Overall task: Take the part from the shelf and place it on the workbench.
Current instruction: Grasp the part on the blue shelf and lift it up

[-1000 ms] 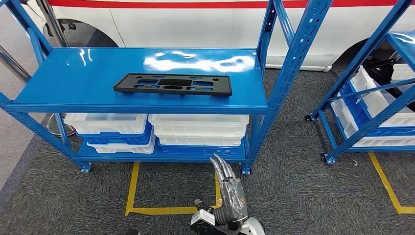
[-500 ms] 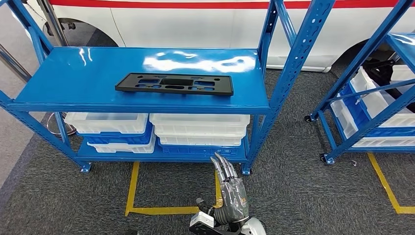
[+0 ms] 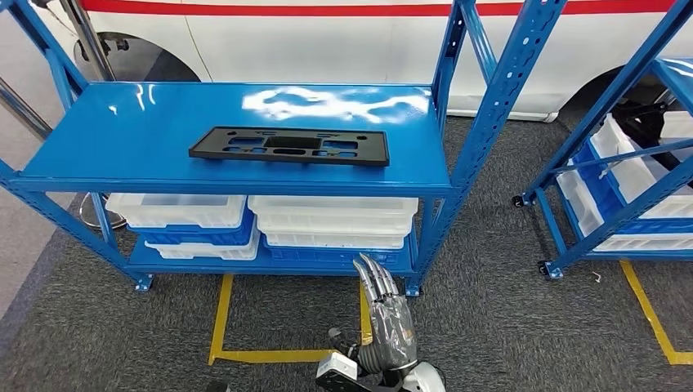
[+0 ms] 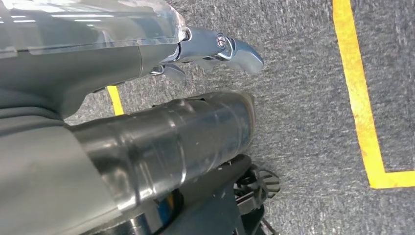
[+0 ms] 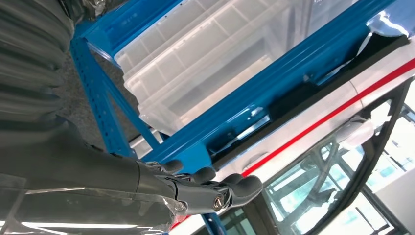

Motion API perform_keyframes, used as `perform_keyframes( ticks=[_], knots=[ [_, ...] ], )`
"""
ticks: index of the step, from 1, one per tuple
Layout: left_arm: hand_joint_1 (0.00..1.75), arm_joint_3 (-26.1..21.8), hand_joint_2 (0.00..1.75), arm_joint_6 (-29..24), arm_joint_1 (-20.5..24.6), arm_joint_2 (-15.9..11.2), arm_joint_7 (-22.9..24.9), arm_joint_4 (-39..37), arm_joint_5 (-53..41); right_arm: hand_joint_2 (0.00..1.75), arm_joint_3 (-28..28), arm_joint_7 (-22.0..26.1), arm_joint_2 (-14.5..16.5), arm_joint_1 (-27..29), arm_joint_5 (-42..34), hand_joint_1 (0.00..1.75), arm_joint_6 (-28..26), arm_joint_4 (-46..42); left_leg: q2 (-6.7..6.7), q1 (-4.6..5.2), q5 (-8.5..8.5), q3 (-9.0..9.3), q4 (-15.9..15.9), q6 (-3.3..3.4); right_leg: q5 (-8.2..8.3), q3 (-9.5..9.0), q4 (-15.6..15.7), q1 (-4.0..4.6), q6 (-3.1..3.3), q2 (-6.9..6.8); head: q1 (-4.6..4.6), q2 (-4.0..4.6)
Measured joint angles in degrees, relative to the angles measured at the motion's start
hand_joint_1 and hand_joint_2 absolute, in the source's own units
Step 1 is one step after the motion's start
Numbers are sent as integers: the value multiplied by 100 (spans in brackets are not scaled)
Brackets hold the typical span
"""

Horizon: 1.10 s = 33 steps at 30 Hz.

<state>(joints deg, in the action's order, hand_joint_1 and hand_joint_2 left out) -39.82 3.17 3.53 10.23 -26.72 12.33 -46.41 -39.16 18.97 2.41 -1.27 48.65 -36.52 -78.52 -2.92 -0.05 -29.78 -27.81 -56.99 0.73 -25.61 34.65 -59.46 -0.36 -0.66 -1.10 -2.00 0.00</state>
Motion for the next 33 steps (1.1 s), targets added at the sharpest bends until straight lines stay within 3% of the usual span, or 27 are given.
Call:
perform_keyframes(
  ticks=[2,4,7,8,9,10,12,13,14,17,19,20,23,24,25,27,28,30,31,33],
  knots=[
    [0,0,0,2,12,0,0,-2,-1,175,6,-3,2,13,11,0,-1,-3,-1,-19,-47,31,-7,-70,-41,-31,39,-6,74,45,3,0],
    [0,-1,0,4,20,0,-1,-2,-1,175,10,-2,7,10,20,0,-2,-4,96,-44,-201,-79,-300,-132,-75,-110,84,-28,150,74,7,0],
    [0,-1,0,9,0,0,-1,-6,-2,175,11,-3,11,8,29,0,-1,-2,223,-59,-556,-768,-1445,-180,-165,-224,101,-29,222,111,11,0],
    [0,0,0,10,-14,0,0,-9,-2,175,13,-4,11,12,29,0,0,-2,230,-60,-546,-969,-1690,-188,-202,-267,100,-26,225,139,12,0],
    [0,0,0,10,-27,0,1,-11,-4,175,14,-4,11,14,33,0,1,-1,231,-61,-416,-1077,-1728,-188,-243,-320,100,-25,220,170,12,0],
    [0,-1,0,11,-35,-1,1,-13,-10,175,15,-4,11,15,39,0,3,-1,231,-62,-174,-1077,-1544,-180,-289,-385,100,-26,209,199,12,0],
    [0,-2,0,12,-40,-4,7,-15,-34,175,19,-6,12,13,57,0,9,-1,250,-54,364,-893,-856,-138,-394,-512,100,-21,170,235,8,0],
    [0,-4,0,13,-37,-6,11,-17,-48,175,20,-9,13,11,67,0,13,-1,262,-43,491,-775,-538,-107,-443,-549,96,-13,139,251,10,0],
    [0,-5,0,13,-27,-8,17,-20,-60,175,23,-14,13,9,75,0,15,-1,274,-29,517,-697,-345,-74,-475,-563,101,-8,106,260,10,0],
    [0,-8,0,13,-9,-10,29,-22,-77,175,42,-25,11,11,110,0,16,-3,279,-26,398,-588,-165,27,-499,-602,83,1,20,261,14,0],
    [0,-9,0,13,-16,-9,35,-24,-85,175,66,-27,10,5,136,0,14,-3,279,-47,364,-476,-101,96,-585,-513,-161,-3,-34,219,12,0],
    [0,-10,0,13,-12,-9,37,-24,-87,175,80,-27,10,2,144,0,14,-3,276,-54,342,-421,-80,126,-682,-352,-440,-9,-58,196,12,0],
    [0,-13,0,13,-2,-10,46,-24,-105,175,115,-24,6,10,100,0,51,2,269,-45,237,-305,-73,171,-971,363,-1424,-16,-95,171,11,0],
    [0,-14,0,13,-7,-10,51,-24,-114,175,120,-12,4,14,41,0,87,3,269,-42,190,-249,-73,170,-925,512,-1512,-16,-93,169,11,0],
    [0,-15,0,13,-11,-10,58,-24,-123,175,125,11,4,15,-45,0,133,4,270,-41,138,-178,-73,164,-763,561,-1400,-15,-83,167,11,0],
    [0,-15,0,17,-17,-5,69,-25,-139,175,131,72,4,3,-212,0,223,5,270,-41,17,-21,-67,143,-193,420,-718,5,-20,142,9,0],
    [0,-15,0,20,-13,-1,73,-29,-145,175,134,96,4,-9,-271,0,255,9,270,-38,-38,45,-66,123,-12,344,-400,35,21,122,14,0],
    [0,-16,0,24,6,9,78,-38,-150,175,138,118,5,-33,-327,0,286,14,263,-33,-116,115,-65,60,115,269,-76,89,105,95,8,-1],
    [0,-17,0,25,16,11,81,-43,-150,175,139,121,7,-40,-339,0,294,18,257,-26,-130,150,-71,22,68,259,-67,101,141,99,6,-1],
    [0,-17,0,25,23,9,84,-43,-151,175,142,123,19,-45,-349,0,301,17,249,-23,-166,201,-141,-40,96,140,1,63,208,125,-2,-1]
  ],
)
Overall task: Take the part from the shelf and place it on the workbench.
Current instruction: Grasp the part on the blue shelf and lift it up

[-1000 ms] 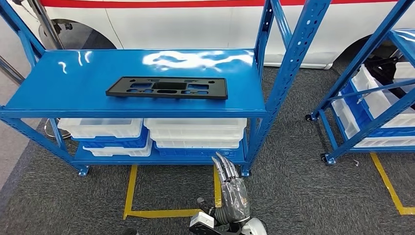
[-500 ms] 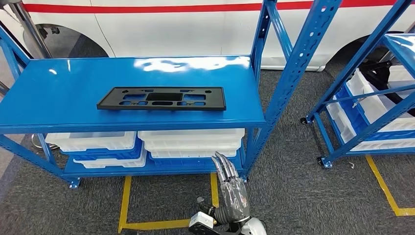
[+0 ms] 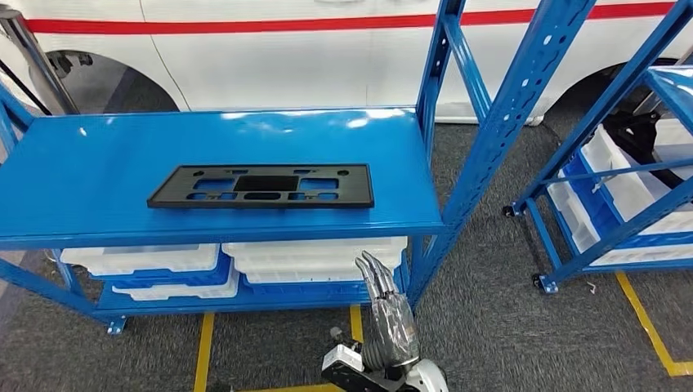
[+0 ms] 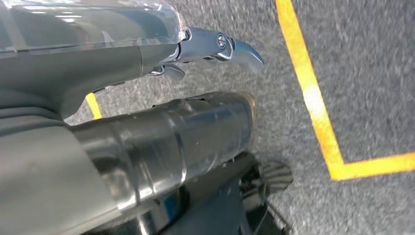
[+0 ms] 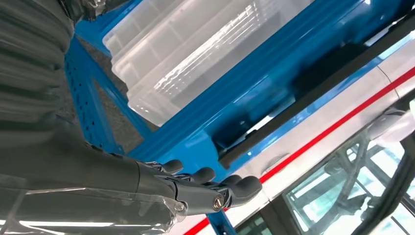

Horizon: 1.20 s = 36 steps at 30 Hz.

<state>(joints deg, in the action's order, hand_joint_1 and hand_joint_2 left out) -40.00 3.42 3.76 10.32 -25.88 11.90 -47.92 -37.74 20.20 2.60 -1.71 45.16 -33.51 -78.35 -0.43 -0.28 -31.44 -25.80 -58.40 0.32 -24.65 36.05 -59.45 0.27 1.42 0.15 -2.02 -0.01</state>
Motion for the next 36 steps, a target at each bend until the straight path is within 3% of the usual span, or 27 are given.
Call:
perform_keyframes(
  ticks=[2,5,6,7,8,10,12,16,18,20,21,22,23,25,26,28,31,33,36],
  knots=[
    [0,0,0,1,19,-2,-3,0,-3,175,2,3,19,-19,-1,0,10,-1,6,-12,-82,-178,-392,-40,-43,-138,57,-39,51,12,16,1],
    [0,0,0,1,31,-3,-5,-1,-5,175,4,5,36,-29,-1,0,30,4,10,-40,-440,-868,-1365,-113,-161,-266,76,-46,85,24,33,1],
    [0,0,0,1,19,-3,-4,-1,-5,175,4,4,36,-25,-1,0,33,8,9,-48,-509,-1036,-1491,-133,-210,-323,75,-47,83,39,33,1],
    [0,0,0,1,3,-3,-2,-1,-5,175,4,4,35,-23,-1,0,34,13,7,-53,-463,-1119,-1436,-142,-264,-393,75,-48,76,56,33,1],
    [0,0,0,1,-12,-3,-1,-1,-5,175,4,5,35,-23,2,0,36,16,7,-57,-261,-1117,-1189,-140,-324,-476,74,-48,63,70,33,1],
    [0,0,0,1,-29,-7,2,-4,-5,175,4,8,36,-27,18,0,46,25,11,-53,379,-1051,-511,-103,-440,-598,72,-46,22,82,28,1],
    [0,-1,0,1,-15,-11,4,-12,-11,175,4,11,38,-41,46,0,59,42,18,-17,741,-1047,-108,-29,-501,-619,74,-42,-39,88,27,0],
    [0,-2,0,1,-1,-17,13,-18,-36,175,3,-2,56,-113,156,0,67,93,31,-10,703,-919,23,135,-552,-624,-100,-48,-171,70,24,1],
    [0,-2,0,1,26,-16,14,-18,-39,175,3,-9,57,-177,194,0,71,119,34,-20,655,-808,51,194,-729,-350,-603,-69,-234,49,18,1],
    [0,-2,0,1,49,-16,15,-18,-45,175,3,-13,57,-206,211,0,77,151,35,-17,583,-735,50,219,-969,107,-1247,-76,-281,43,16,1],
    [0,-2,0,1,50,-17,18,-18,-49,175,2,-16,57,-207,219,0,79,170,36,-15,541,-686,49,218,-1010,276,-1414,-79,-283,41,16,1],
    [0,-2,0,1,48,-17,21,-18,-58,175,2,-21,57,-207,226,0,82,187,38,-14,494,-626,48,215,-944,358,-1401,-79,-269,38,16,1],
    [0,-2,0,1,47,-17,25,-18,-69,175,3,-29,57,-210,236,0,88,202,40,-13,444,-556,47,208,-759,343,-1195,-76,-238,34,16,1],
    [0,-2,0,1,49,-11,31,-19,-87,175,4,-43,57,-219,255,0,97,222,46,-10,341,-410,47,178,-256,151,-501,-50,-166,18,16,1],
    [0,-2,0,1,53,-8,32,-20,-92,175,3,-47,56,-229,262,0,103,232,50,-7,299,-366,49,153,-130,68,-224,-26,-135,10,14,1],
    [0,-2,0,1,60,-2,34,-22,-95,175,2,-50,56,-241,274,0,113,246,51,0,246,-326,48,85,-75,0,-17,15,-80,3,12,1],
    [0,-2,0,-4,65,-5,56,-22,-92,175,2,-53,70,-256,296,0,119,251,49,5,220,-311,-89,-13,-61,-141,78,-25,9,17,11,1],
    [0,-2,0,-13,73,-8,89,-22,-89,175,-2,-55,85,-277,310,0,117,252,50,-9,92,-564,-575,-66,-85,-255,130,-52,62,8,16,1],
    [0,-2,0,-128,65,-7,158,-22,-111,175,-9,-80,85,-292,348,0,101,272,49,-37,-273,-1178,-1458,-122,-167,-337,135,-53,100,12,20,1]
  ],
)
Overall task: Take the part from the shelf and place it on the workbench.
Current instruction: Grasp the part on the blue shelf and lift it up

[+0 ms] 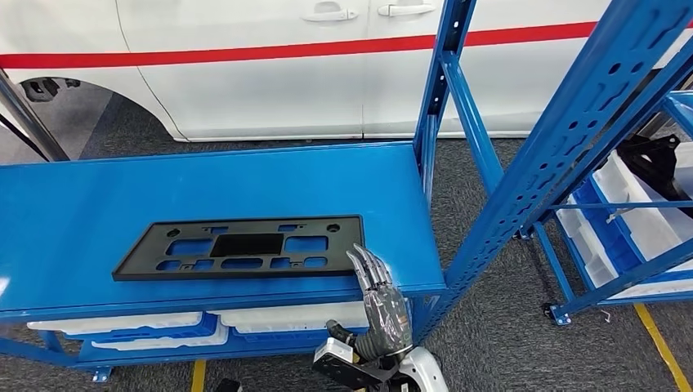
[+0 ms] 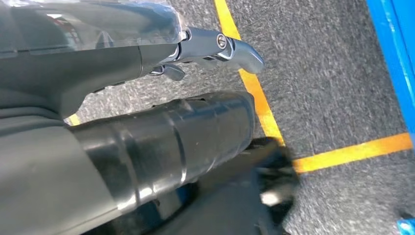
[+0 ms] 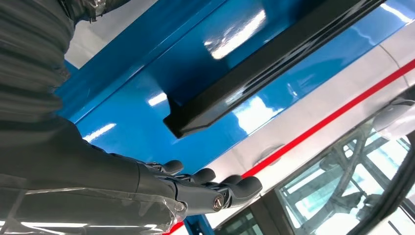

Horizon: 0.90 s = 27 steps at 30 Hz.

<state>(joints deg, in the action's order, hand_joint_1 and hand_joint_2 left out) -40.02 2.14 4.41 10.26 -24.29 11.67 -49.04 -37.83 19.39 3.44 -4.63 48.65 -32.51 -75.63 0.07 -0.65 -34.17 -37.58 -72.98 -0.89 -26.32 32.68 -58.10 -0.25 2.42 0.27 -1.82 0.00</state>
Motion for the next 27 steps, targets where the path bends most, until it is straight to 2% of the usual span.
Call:
perform_keyframes(
  ticks=[1,2,4,5,6,8,12,16,24,27],
  knots=[
    [0,0,0,-81,-8,1,38,0,-17,175,0,-19,-1,1,33,0,-16,8,0,-9,25,-99,-35,-17,-32,-31,-3,0,-3,13,0,0],
    [0,0,0,-177,-14,1,86,0,-34,175,0,-41,-1,0,83,0,-35,14,-1,-18,185,-105,123,-31,-67,-70,-9,-2,-12,27,1,0],
    [0,0,0,-350,-9,2,175,0,-75,175,0,-79,-2,-15,207,0,-72,16,0,-26,709,96,828,-18,-143,-151,-24,-8,-47,44,-2,0],
    [0,1,0,-428,3,2,216,0,-106,175,0,-93,-7,-33,282,0,-91,17,0,-15,852,180,1157,3,-175,-168,-37,-5,-72,47,-1,0],
    [0,4,0,-484,21,2,246,0,-138,175,0,-103,-14,-57,347,0,-109,18,1,-2,937,234,1355,38,-200,-167,-48,-1,-102,49,2,0],
    [0,9,0,-549,45,4,287,0,-193,175,0,-114,-41,-110,453,0,-139,19,5,19,941,238,1462,91,-230,-145,-60,16,-145,46,3,0],
    [0,17,0,-555,77,21,311,0,-247,175,0,-80,-119,-235,570,0,-150,22,22,31,1002,258,1477,117,-237,-175,-30,21,-85,29,-1,0],
    [0,35,0,-549,119,38,363,0,-329,175,-35,76,-192,-419,747,0,-172,27,21,40,980,261,1477,155,-236,-199,18,17,-88,30,-2,0],
    [0,98,0,-556,153,41,469,0,-421,175,-227,115,-238,-696,1036,0,-378,45,20,56,978,262,1471,196,-223,-201,39,0,-206,25,-2,0],
    [0,119,0,-563,154,41,475,0,-421,175,-264,65,-246,-725,1095,0,-420,71,20,54,980,265,1471,198,-222,-201,39,2,-222,24,-1,0]
  ],
)
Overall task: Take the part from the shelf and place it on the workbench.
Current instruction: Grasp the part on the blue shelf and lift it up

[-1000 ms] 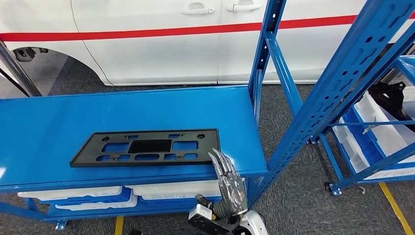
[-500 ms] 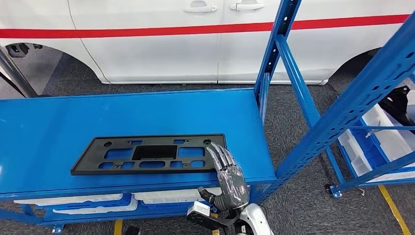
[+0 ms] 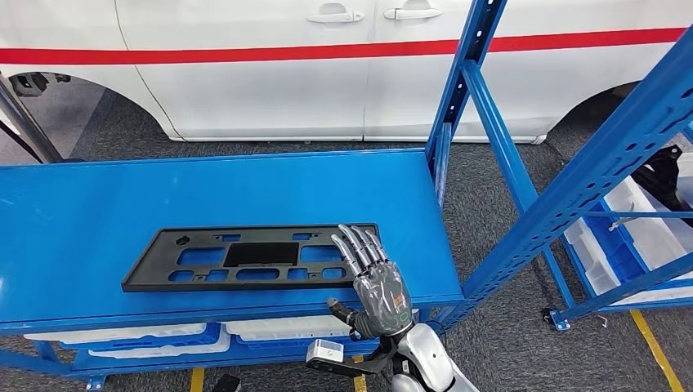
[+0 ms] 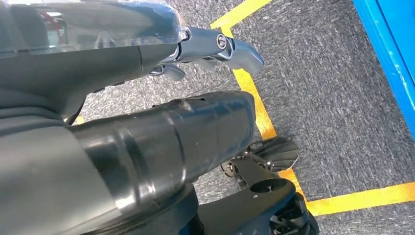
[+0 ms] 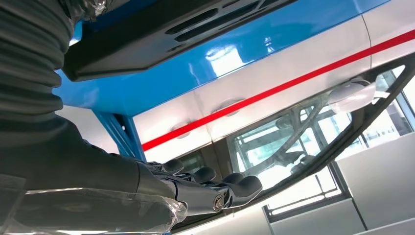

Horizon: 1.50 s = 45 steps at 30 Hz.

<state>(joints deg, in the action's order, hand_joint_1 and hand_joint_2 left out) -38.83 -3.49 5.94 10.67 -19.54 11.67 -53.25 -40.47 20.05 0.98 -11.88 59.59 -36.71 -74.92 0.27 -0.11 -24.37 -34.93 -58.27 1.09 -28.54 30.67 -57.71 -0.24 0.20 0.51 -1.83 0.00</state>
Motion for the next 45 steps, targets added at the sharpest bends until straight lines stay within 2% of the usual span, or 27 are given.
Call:
perform_keyframes(
  ticks=[6,14,27,45],
  knots=[
    [0,26,0,-3,6,0,1,0,-45,175,-34,-96,-56,-78,138,0,-3,47,0,-7,4,9,5,1,0,-5,-9,7,0,0,1,0],
    [0,46,0,69,52,4,47,0,-130,175,-192,-119,-120,-435,365,0,249,163,0,-11,7,15,8,-3,-1,-4,-19,11,0,1,1,0],
    [0,49,0,73,63,9,101,0,-186,175,-286,-137,-264,-949,152,0,675,228,-1,-11,9,15,7,-4,-1,-5,-21,10,0,1,0,0],
    [0,50,0,75,103,9,120,0,-214,175,-516,-38,-297,-1511,-954,0,2360,404,-1,-11,10,16,7,-4,-1,-5,-25,10,0,1,-1,0]
  ],
)
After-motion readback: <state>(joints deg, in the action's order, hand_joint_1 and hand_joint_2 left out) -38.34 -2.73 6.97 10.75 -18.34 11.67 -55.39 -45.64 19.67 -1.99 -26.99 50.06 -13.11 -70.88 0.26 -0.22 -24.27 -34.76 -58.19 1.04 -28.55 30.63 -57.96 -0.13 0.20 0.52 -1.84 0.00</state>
